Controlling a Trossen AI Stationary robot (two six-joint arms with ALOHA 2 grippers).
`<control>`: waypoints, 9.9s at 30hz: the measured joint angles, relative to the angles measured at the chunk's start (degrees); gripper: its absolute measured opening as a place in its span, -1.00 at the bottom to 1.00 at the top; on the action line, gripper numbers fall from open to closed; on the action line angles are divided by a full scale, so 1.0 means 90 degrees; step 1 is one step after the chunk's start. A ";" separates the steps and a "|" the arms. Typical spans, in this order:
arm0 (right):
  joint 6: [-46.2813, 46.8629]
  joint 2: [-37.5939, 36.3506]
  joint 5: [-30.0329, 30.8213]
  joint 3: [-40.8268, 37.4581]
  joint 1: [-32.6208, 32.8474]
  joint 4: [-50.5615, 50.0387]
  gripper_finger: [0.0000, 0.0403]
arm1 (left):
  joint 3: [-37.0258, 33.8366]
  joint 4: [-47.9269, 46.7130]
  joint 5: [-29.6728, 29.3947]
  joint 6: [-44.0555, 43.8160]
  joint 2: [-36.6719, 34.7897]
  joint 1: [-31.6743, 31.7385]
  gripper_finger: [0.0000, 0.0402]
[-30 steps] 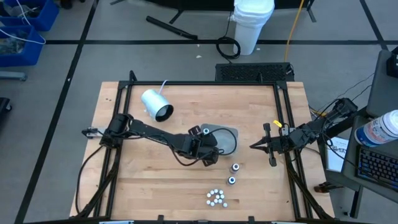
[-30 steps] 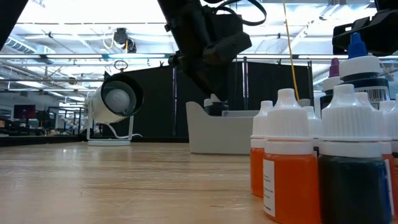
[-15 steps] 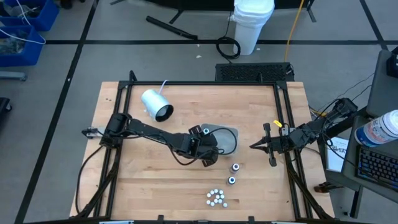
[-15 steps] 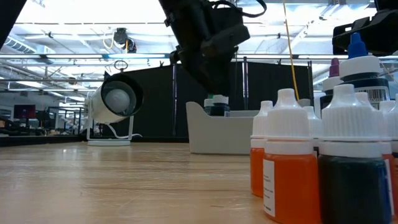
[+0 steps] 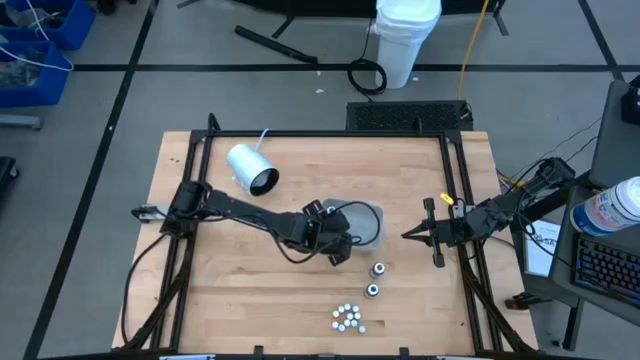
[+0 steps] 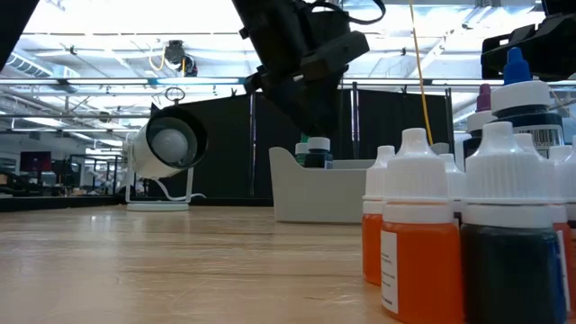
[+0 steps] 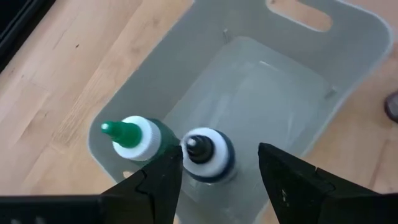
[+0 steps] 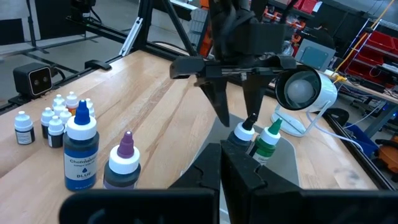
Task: Pick & Place food coloring
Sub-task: Put the big black food coloring bottle into the gray bin, then adjust the gray bin on the table
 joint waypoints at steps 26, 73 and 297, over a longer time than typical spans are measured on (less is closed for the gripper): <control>0.0001 0.0002 0.0001 0.0000 0.0001 0.0002 -1.00 | -0.0006 0.0012 0.0163 0.0218 0.0036 0.0116 -0.05; 0.0022 0.0000 0.0002 0.0000 0.0001 -0.0002 -1.00 | -0.0648 0.0184 0.0612 -0.0076 -0.0282 0.0272 -0.05; -0.0383 0.0027 0.1527 -0.1060 -0.1088 0.1340 -1.00 | -0.4099 0.3344 0.0395 0.0635 -0.1115 -0.0762 -0.97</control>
